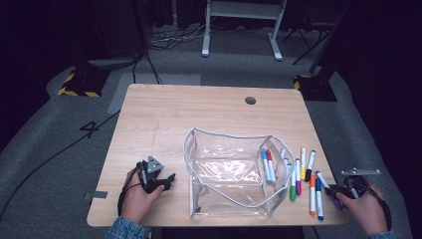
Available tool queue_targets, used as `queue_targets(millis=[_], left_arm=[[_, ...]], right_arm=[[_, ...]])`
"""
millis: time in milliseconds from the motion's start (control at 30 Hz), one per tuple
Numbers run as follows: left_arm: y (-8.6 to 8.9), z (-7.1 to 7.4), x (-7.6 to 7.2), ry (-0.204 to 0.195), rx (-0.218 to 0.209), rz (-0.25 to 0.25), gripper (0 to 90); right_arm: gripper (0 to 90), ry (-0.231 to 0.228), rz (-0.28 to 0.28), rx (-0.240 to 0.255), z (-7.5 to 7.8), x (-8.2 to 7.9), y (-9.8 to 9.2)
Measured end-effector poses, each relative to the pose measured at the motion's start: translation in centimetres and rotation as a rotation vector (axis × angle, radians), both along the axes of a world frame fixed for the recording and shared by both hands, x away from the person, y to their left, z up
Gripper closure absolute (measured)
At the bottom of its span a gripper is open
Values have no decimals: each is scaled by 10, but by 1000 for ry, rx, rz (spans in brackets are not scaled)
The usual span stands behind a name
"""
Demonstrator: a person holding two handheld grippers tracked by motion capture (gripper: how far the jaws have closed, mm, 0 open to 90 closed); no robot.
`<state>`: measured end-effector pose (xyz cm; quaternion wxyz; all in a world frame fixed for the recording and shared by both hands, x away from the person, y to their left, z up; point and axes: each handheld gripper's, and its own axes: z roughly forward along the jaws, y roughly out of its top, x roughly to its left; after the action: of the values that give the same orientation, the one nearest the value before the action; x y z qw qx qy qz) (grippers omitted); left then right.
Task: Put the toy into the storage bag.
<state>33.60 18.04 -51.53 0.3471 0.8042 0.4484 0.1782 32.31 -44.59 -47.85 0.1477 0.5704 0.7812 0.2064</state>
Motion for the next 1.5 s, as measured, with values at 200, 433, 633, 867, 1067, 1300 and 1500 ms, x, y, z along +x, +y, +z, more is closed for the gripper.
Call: queue_targets(millis=[200,433,633,867,1067,1300,1500], left_arm=[[0,0,0,0,0,1,326],[0,0,0,0,-1,3,325],[0,0,0,0,0,2,324],[0,0,0,0,-1,3,324],[-1,0,0,2,0,6,324],[-1,0,0,3,-3,8,324],[-1,0,0,1,-4,11,323]], right_arm=[[770,16,-14,-16,0,0,-2],[771,-54,0,44,15,-3,-7],[770,-118,24,96,46,-4,-7],[770,-171,89,112,77,0,8],[770,-199,222,120,119,7,46],[770,-220,361,131,155,11,90],[771,-220,503,108,190,12,139]])
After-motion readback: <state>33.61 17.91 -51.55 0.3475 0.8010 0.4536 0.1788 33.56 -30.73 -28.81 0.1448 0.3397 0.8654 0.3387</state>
